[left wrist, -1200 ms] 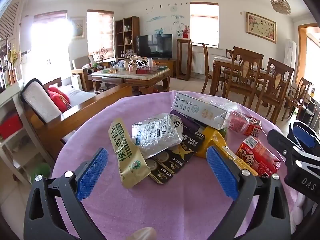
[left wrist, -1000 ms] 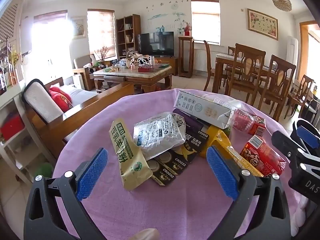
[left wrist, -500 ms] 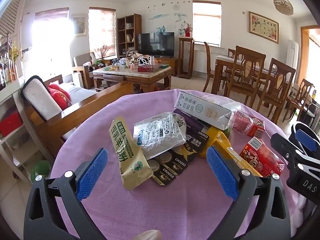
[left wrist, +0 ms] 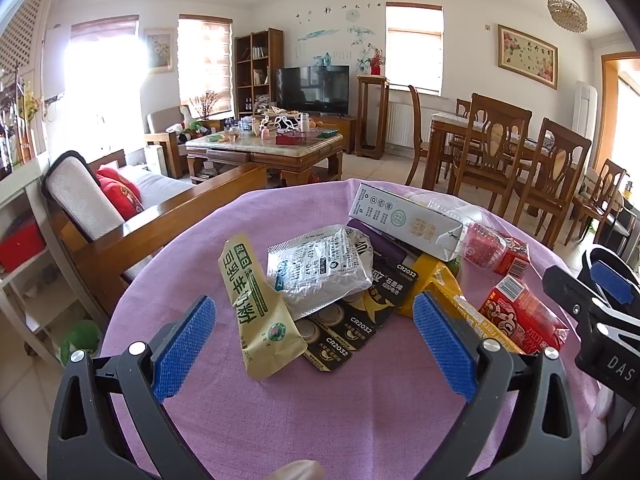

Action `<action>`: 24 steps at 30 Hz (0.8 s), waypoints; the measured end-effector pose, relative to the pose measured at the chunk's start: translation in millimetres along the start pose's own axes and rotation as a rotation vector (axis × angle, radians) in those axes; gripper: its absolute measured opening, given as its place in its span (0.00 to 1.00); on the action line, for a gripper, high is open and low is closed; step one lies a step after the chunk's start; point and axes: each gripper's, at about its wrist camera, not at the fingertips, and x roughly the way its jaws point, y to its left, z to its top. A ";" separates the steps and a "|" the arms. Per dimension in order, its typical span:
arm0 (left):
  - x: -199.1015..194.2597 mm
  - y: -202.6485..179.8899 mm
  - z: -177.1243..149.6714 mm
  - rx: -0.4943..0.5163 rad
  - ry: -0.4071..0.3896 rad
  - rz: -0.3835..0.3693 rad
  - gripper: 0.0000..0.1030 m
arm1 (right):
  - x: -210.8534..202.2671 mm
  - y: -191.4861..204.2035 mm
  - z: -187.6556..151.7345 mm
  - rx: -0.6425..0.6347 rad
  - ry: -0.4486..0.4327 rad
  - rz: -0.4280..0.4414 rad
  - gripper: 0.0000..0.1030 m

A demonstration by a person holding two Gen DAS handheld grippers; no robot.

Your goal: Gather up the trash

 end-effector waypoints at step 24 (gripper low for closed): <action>-0.3 0.1 0.4 -0.005 0.003 0.000 0.95 | 0.4 0.8 0.2 0.003 0.001 0.001 0.95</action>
